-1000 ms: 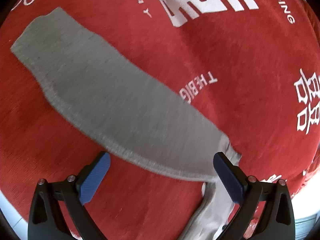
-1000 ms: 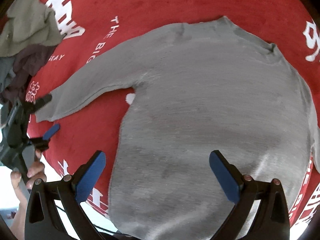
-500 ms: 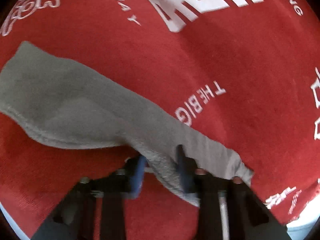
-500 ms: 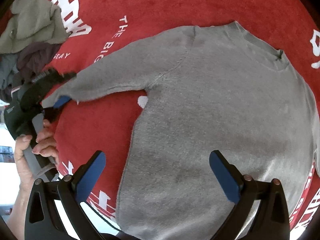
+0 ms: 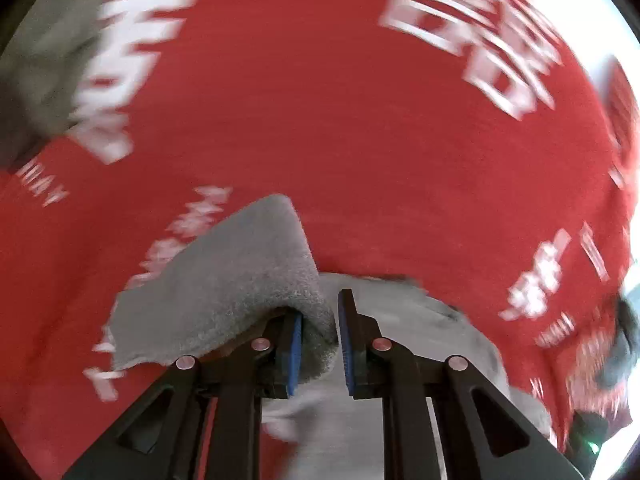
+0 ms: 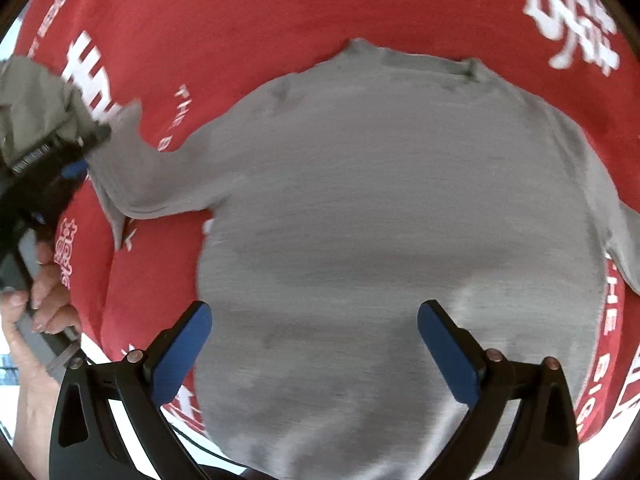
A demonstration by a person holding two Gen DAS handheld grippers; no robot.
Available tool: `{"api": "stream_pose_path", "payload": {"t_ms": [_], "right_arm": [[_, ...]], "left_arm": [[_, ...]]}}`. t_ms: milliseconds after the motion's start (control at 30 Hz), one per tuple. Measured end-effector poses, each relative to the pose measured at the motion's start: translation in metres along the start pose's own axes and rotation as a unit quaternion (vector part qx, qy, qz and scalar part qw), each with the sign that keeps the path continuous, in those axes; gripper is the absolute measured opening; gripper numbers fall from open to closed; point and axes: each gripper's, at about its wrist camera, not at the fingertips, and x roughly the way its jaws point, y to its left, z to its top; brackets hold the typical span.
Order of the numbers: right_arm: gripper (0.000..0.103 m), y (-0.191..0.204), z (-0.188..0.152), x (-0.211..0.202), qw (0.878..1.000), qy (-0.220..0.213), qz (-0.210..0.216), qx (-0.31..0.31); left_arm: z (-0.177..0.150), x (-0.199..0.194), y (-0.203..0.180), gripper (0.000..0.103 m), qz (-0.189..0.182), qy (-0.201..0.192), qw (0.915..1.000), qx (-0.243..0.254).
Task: Fold small clothes
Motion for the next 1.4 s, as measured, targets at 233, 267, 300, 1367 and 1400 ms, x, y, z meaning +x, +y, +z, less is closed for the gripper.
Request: {"api": "stream_pose_path", "payload": {"t_ms": [233, 267, 300, 1367, 1400], "right_arm": [[0.103, -0.089, 0.003, -0.025, 0.996, -0.028, -0.013, 0.079], [0.103, -0.104, 0.001, -0.027, 0.995, -0.029, -0.016, 0.091], [0.103, -0.12, -0.002, -0.027, 0.994, -0.029, -0.022, 0.104], [0.089, 0.078, 0.12, 0.112, 0.961, 0.007, -0.08, -0.266], [0.08, 0.076, 0.124, 0.12, 0.963, 0.018, -0.084, -0.257]], "left_arm": [[-0.056, 0.072, -0.139, 0.018, -0.067, 0.089, 0.9873, 0.113], [-0.068, 0.083, -0.149, 0.018, -0.066, 0.103, 0.9846, 0.125], [-0.079, 0.096, -0.158, 0.018, -0.059, 0.117, 0.9819, 0.137], [-0.077, 0.077, 0.017, 0.096, 0.211, 0.17, 0.9614, 0.049], [-0.078, 0.076, 0.017, 0.096, 0.208, 0.17, 0.962, 0.047]]}}
